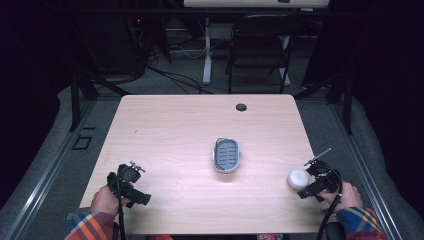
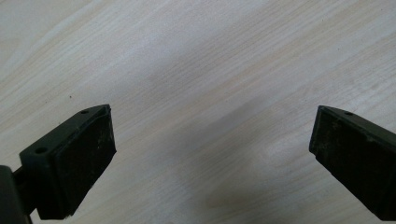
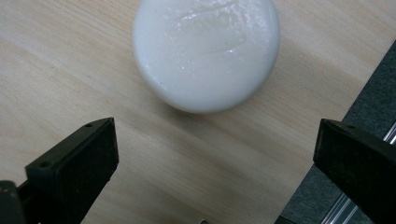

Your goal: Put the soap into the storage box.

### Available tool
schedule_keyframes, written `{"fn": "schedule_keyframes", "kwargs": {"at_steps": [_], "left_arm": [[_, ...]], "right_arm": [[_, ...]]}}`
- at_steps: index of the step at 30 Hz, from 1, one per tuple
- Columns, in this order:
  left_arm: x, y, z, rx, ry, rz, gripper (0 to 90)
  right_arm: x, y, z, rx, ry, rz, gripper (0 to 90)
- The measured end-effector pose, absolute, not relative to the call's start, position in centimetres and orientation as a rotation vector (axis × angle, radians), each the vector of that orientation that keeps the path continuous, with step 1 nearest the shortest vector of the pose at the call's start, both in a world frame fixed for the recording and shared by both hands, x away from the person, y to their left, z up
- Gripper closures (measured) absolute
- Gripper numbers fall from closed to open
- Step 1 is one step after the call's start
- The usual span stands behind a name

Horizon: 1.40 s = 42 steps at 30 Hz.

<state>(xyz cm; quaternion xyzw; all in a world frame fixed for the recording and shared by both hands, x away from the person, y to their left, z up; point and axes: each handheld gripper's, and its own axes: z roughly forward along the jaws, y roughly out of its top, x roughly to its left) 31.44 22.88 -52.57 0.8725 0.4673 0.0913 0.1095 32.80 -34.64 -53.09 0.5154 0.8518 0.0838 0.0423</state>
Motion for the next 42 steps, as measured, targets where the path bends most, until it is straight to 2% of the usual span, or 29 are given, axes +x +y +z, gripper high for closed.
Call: {"fn": "schedule_keyframes", "kwargs": {"at_steps": [30,42], "left_arm": [[31.3,22.9,-52.5,2.564,1.377,0.272,0.0],[31.4,22.9,-52.6,2.566,1.375,0.272,0.0]], "right_arm": [[32.8,-33.8,-52.9,1.503,2.603,0.285,0.0],[34.2,-32.9,-53.1,1.508,2.624,0.310,0.0]]}}
